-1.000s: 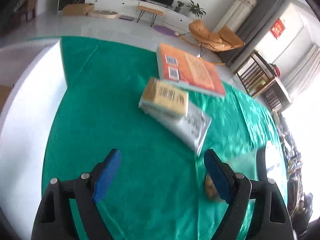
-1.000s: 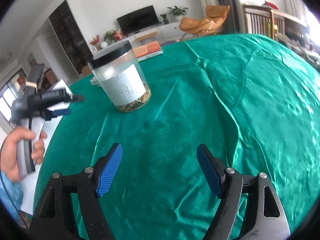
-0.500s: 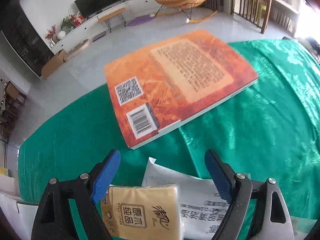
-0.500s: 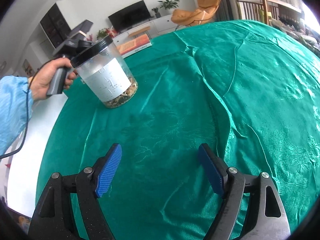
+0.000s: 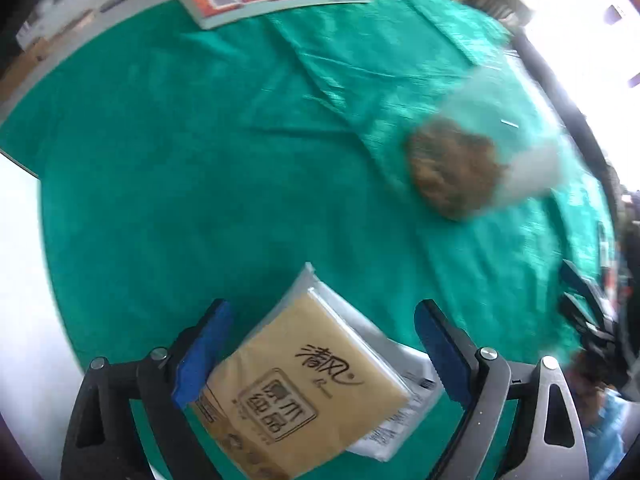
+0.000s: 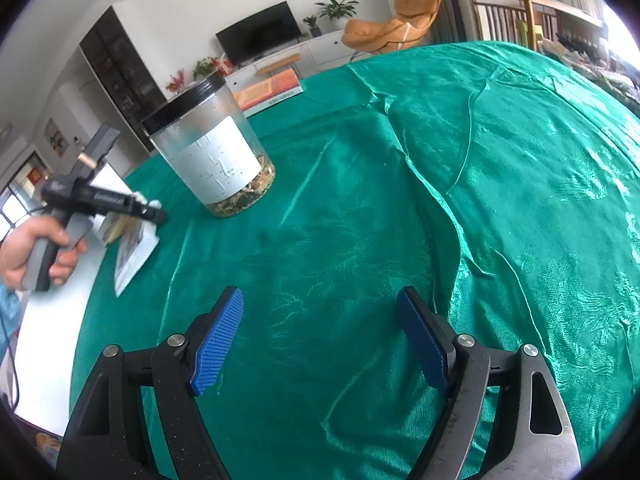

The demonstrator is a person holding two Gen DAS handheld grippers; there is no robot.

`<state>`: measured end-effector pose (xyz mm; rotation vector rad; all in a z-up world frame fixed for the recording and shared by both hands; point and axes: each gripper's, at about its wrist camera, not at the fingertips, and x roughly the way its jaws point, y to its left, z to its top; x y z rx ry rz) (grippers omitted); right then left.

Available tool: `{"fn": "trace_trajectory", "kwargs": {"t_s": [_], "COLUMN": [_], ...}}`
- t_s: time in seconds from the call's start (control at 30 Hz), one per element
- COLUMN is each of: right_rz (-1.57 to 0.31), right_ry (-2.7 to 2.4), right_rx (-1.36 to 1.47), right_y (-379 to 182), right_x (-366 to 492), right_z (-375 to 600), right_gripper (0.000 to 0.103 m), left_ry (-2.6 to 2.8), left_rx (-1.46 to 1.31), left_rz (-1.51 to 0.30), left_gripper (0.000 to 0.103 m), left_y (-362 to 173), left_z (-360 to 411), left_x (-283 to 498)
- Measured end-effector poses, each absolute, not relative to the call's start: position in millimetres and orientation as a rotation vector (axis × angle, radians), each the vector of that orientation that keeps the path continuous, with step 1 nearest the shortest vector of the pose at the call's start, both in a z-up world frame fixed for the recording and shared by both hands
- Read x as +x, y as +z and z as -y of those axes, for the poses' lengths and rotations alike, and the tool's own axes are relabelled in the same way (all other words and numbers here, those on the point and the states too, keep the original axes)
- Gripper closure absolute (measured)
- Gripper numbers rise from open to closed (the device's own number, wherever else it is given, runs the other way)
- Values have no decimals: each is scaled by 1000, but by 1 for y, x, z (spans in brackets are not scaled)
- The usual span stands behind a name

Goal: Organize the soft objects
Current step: 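Grasp the tan tissue pack with the left gripper and lift it, then set the tissue pack on the table beside the wipes bag and open the left gripper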

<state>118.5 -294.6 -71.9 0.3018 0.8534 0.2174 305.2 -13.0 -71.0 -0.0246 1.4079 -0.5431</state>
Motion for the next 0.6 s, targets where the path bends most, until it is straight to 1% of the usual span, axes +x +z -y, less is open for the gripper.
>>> {"fn": "trace_trajectory", "kwargs": {"t_s": [0.1,0.13,0.23,0.33,0.4,0.5,0.6], "right_rz": [-849,-848,-856,-850,-854,-901,-897], "right_ry": [218,213,180,199,203,204,204], "right_rx": [326,334,313,268,198,122,110], "right_y": [-72,-71,-69,-64,-63,-71,-71], "right_x": [117,116,114,112,110,114,113], "right_z": [299,301,301,291,278,264,263], "right_gripper": [22,22,22,22,22,21,21], "left_ry": [-632,-585,-396,-336,-339,-313,-302], "left_rx": [-203,-207,-95,-92,-92,-33,19], "left_rz": [-1314,-1274,-1177,-1106,-1075,-1046,-1055], "left_gripper": [12,12,11,11,11,11,11], "left_y": [-37,-25,4,16,14,-4,-29], "left_z": [6,1,-7,-13,-9,3,15], "left_x": [282,275,242,194,160,116,97]}}
